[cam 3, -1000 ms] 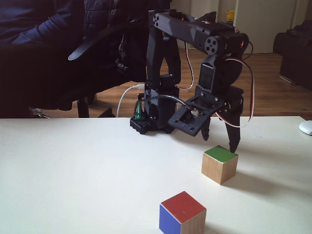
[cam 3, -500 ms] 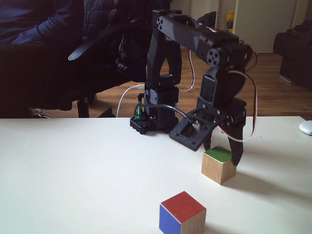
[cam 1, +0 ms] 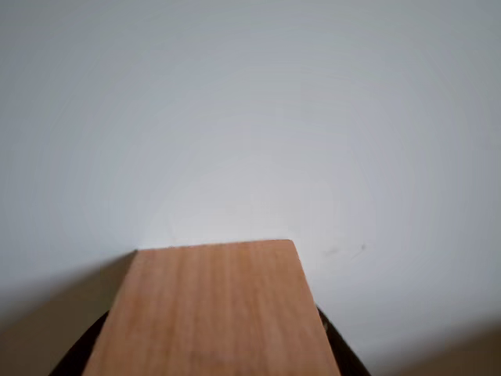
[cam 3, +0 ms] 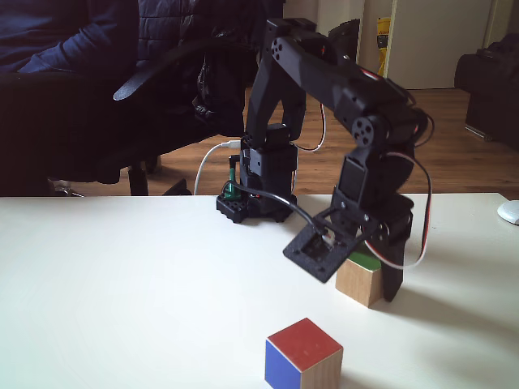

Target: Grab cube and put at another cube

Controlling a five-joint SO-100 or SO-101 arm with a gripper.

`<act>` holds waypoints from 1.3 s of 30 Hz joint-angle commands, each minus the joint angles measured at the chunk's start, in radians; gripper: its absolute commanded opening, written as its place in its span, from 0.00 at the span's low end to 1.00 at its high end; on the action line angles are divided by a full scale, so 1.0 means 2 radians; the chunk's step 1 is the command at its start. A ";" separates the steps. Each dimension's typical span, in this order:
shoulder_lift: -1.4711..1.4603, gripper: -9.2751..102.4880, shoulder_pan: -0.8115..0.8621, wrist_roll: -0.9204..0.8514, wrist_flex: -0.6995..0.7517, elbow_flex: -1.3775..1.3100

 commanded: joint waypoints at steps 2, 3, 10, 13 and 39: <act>-0.011 0.32 -0.001 0.002 -0.002 -0.030; -0.012 0.30 -0.001 -0.002 -0.004 -0.031; -0.015 0.17 0.003 -0.008 0.001 -0.042; 0.000 0.14 0.007 -0.005 0.008 -0.043; -0.008 0.14 0.140 0.025 0.195 -0.406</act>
